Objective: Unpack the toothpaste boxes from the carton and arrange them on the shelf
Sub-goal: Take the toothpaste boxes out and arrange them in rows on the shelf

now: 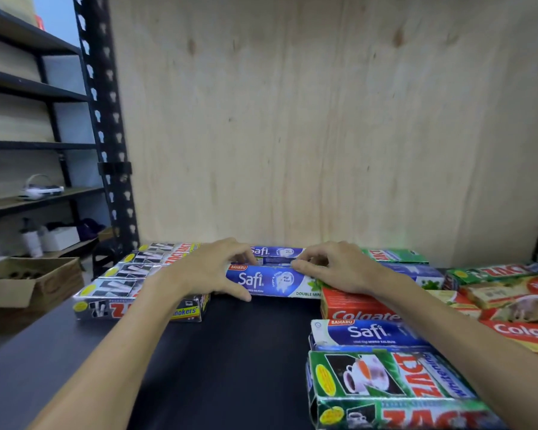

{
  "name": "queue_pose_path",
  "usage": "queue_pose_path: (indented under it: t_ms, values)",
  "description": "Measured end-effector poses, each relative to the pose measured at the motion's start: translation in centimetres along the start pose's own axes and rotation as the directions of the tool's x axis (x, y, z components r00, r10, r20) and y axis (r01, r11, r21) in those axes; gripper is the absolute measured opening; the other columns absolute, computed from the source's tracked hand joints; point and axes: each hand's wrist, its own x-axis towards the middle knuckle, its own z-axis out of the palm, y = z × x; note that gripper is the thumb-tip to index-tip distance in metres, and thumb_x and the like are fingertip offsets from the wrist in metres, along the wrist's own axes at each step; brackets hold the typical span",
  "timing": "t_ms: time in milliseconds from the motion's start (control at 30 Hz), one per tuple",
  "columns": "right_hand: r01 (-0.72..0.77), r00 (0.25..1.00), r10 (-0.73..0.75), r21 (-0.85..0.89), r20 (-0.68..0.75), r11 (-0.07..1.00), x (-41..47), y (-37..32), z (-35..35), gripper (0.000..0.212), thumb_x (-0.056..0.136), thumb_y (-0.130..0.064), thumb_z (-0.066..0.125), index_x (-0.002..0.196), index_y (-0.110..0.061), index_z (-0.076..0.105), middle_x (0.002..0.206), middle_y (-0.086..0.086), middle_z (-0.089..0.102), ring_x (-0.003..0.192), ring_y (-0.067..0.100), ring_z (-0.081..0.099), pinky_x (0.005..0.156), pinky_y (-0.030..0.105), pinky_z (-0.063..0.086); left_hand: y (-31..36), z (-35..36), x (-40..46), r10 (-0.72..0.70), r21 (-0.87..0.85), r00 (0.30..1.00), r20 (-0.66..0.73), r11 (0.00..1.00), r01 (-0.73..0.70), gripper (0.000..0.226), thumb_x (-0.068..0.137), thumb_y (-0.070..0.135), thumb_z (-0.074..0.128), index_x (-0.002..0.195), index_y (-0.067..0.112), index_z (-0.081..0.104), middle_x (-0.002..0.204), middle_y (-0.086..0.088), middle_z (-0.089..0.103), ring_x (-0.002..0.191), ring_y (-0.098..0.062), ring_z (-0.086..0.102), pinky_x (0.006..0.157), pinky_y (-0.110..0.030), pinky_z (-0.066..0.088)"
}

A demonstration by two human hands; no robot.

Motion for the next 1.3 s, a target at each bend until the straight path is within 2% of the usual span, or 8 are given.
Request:
queue_pose_path:
  t_ms: [200,300,433,600,767,1000,1233,1300]
  values:
    - [-0.111,0.993,0.115,-0.124,0.023,0.986,-1.5,1.9,-1.4,0.073,0.088,-0.082,0.012,0.111,-0.042,0.068,0.11,-0.009,0.074,0.104,0.016,0.063,0.106,0.045,0.028,0.3,0.1,-0.1,0.014,0.101,0.997,-0.07,0.995,-0.007,0.051,0.065,0.052,0.081,0.111,0.041,0.063,0.111,0.02,0.062,0.104,-0.003,0.058,0.099,-0.034,0.044]
    - [-0.13,0.991,0.128,-0.086,-0.026,0.988,-1.8,2.6,-1.4,0.066,0.08,-0.09,0.025,0.101,-0.044,0.067,0.093,-0.015,0.071,0.095,0.009,0.063,0.106,0.044,0.03,0.6,0.1,-0.2,-0.016,0.1,0.996,-0.093,0.995,0.025,0.052,0.068,0.05,0.082,0.114,0.039,0.06,0.114,0.024,0.066,0.103,-0.003,0.061,0.094,-0.029,0.046]
    - [-0.083,0.996,0.082,-0.031,-0.033,0.996,-2.1,2.3,-1.0,0.064,0.071,-0.092,0.049,0.112,-0.046,0.066,0.095,-0.021,0.069,0.093,0.0,0.062,0.108,0.039,0.033,0.1,0.2,-0.2,-0.077,0.058,0.991,-0.106,0.995,0.084,0.052,0.068,0.059,0.08,0.106,0.036,0.053,0.105,0.024,0.068,0.091,0.0,0.06,0.077,-0.022,0.043]
    - [-0.033,0.996,0.035,0.027,-0.077,0.999,-2.0,2.1,-1.1,0.059,0.065,-0.079,0.071,0.109,-0.04,0.07,0.102,-0.019,0.065,0.09,-0.002,0.06,0.103,0.04,0.038,-0.3,0.4,0.6,-0.049,0.152,0.988,-0.146,0.986,0.071,0.042,0.076,0.056,0.076,0.109,0.034,0.066,0.11,0.012,0.054,0.106,-0.009,0.047,0.094,-0.029,0.041]
    - [-0.042,0.994,0.047,0.056,-0.102,0.998,-0.8,2.3,-0.6,0.058,0.062,-0.065,0.084,0.111,-0.035,0.071,0.097,-0.013,0.061,0.082,0.002,0.055,0.094,0.038,0.048,0.0,0.6,1.0,-0.09,0.216,0.987,-0.129,0.969,0.117,0.044,0.078,0.053,0.074,0.115,0.033,0.061,0.114,0.01,0.049,0.108,-0.011,0.048,0.095,-0.033,0.042]
    - [-0.078,0.988,0.086,0.065,-0.131,0.995,-0.3,2.7,0.3,0.061,0.064,-0.06,0.086,0.112,-0.026,0.067,0.104,-0.004,0.06,0.078,0.003,0.053,0.08,0.027,0.047,0.4,0.7,1.7,-0.161,0.174,0.977,-0.137,0.968,0.184,0.066,0.073,0.038,0.083,0.129,0.025,0.05,0.127,0.006,0.052,0.115,-0.016,0.052,0.097,-0.038,0.045]
    - [-0.035,0.968,0.051,0.069,-0.245,0.997,-0.6,1.4,-0.9,0.058,0.07,-0.077,0.067,0.106,-0.032,0.07,0.096,-0.017,0.067,0.076,-0.006,0.054,0.092,0.04,0.049,1.1,0.6,1.0,-0.116,0.315,0.985,-0.131,0.937,0.152,0.061,0.077,0.05,0.074,0.131,0.031,0.054,0.125,0.008,0.057,0.117,-0.017,0.051,0.097,-0.037,0.041]
    - [-0.019,0.968,0.035,0.064,-0.249,0.998,-0.7,0.5,-1.8,0.051,0.074,-0.076,0.064,0.101,-0.033,0.071,0.088,-0.019,0.066,0.073,-0.007,0.055,0.092,0.042,0.05,2.4,0.7,0.6,-0.079,0.265,0.981,-0.177,0.956,0.124,0.062,0.072,0.058,0.067,0.128,0.033,0.058,0.121,0.009,0.06,0.114,-0.016,0.051,0.096,-0.035,0.041]
